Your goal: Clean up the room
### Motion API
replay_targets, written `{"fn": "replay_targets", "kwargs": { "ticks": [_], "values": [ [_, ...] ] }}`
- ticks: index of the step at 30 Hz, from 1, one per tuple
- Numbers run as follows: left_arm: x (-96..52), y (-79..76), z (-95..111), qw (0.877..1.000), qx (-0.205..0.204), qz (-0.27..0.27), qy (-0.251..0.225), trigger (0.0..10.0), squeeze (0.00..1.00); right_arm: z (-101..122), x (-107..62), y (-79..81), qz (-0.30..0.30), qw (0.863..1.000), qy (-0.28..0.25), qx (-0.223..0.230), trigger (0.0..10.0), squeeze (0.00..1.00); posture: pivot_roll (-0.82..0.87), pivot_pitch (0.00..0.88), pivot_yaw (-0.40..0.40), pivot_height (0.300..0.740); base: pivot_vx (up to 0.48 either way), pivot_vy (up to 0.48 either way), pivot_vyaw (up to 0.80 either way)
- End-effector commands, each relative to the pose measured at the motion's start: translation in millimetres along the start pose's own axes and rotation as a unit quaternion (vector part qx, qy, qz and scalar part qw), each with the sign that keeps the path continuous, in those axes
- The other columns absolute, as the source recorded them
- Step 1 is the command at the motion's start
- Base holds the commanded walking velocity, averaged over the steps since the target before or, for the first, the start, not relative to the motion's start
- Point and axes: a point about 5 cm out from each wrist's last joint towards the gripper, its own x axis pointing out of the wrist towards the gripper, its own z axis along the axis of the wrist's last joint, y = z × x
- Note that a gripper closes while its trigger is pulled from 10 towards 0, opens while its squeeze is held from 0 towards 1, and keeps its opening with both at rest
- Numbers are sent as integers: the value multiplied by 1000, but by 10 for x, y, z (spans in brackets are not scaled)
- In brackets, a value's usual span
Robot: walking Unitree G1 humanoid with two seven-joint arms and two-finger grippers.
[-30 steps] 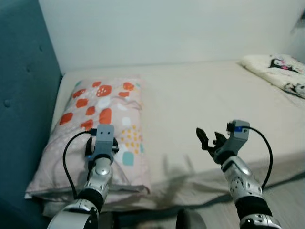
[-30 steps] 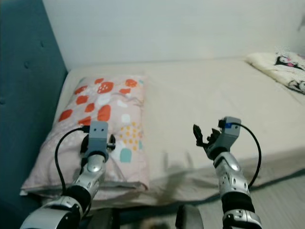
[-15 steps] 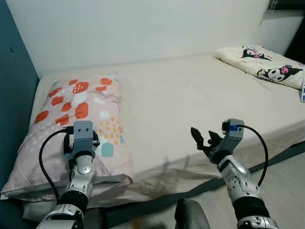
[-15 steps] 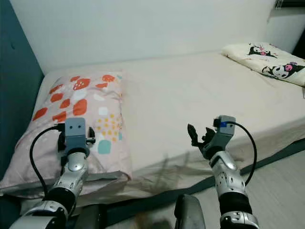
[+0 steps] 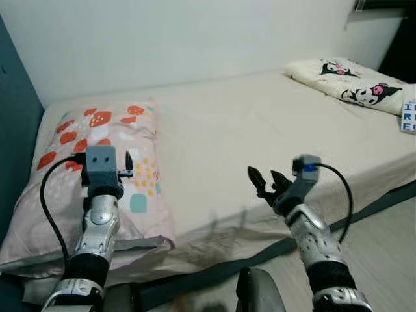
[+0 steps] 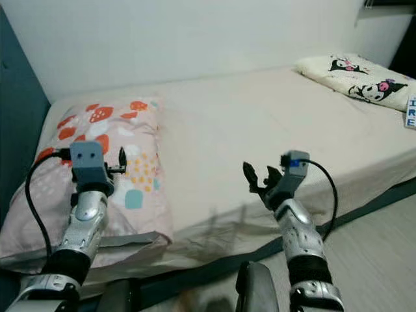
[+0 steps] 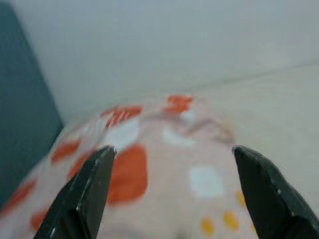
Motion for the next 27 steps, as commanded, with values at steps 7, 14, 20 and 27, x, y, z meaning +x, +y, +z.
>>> {"fn": "replay_targets", "kwargs": {
  "ticks": [7,14,20,27],
  "values": [
    [-12,199,-208,986,158,-24,51,10000,0,-228,173,428,64,997,52,-9,10000,0,16,96,-102,495,0,0,0],
    [-93,386,-429,975,176,19,133,10000,0,-261,196,559,88,994,58,-9,10000,0,15,98,-104,495,0,0,0],
    [-419,709,-741,957,94,132,243,10000,0,-262,167,533,89,994,56,-4,10000,0,8,100,-102,495,0,0,0],
    [-521,847,-791,953,95,135,254,10000,0,-251,165,474,78,995,57,-6,10000,0,12,102,-106,495,0,0,0]
  ]
}}
